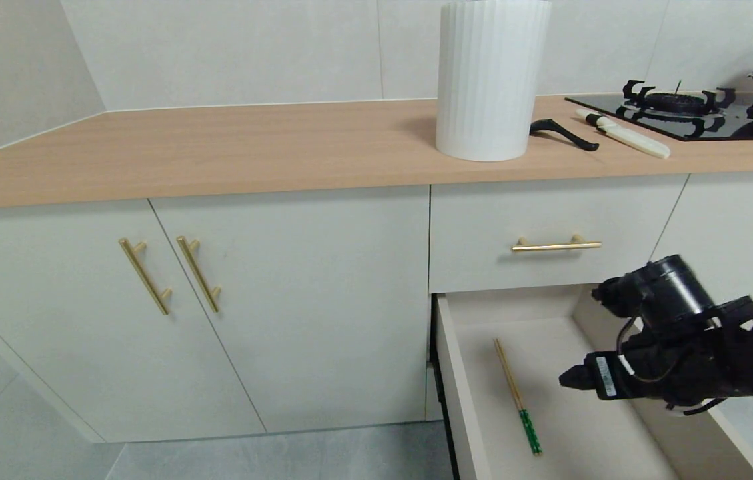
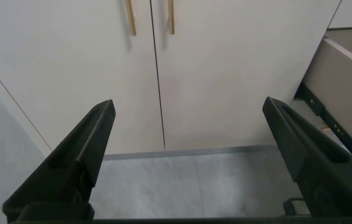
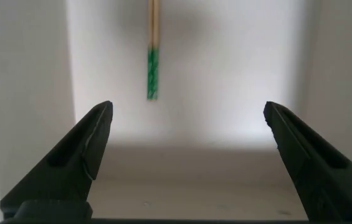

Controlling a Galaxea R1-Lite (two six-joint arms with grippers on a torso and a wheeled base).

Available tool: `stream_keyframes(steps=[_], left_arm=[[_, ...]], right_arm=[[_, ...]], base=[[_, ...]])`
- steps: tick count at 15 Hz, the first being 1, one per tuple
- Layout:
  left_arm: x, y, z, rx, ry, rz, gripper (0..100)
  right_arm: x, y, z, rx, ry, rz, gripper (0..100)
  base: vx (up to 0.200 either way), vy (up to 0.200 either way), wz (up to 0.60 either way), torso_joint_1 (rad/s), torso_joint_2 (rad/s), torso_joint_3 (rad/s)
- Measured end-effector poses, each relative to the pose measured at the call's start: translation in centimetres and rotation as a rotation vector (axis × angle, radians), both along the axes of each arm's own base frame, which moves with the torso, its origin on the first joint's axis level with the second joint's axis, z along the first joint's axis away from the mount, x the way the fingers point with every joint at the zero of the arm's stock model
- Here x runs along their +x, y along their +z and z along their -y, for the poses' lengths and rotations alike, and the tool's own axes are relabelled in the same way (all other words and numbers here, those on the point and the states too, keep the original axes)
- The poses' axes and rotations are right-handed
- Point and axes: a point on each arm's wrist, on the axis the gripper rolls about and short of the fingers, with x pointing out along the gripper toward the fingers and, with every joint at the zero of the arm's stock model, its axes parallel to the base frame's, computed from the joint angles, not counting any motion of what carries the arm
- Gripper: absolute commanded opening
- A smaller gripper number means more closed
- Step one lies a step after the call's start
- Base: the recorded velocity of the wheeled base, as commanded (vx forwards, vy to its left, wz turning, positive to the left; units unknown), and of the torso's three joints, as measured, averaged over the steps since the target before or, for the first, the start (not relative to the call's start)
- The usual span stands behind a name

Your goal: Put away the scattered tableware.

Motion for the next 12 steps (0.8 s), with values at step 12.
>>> stream_keyframes(steps=[12], left_arm=[[0.0,0.0,0.0,0.000,0.000,0.000,100]], right_arm=[[-1.9,3.8,1.6,0.021,0.002,0.141,100]], base=[[0.000,0.000,0.00,0.058,-0.24,-0.175]])
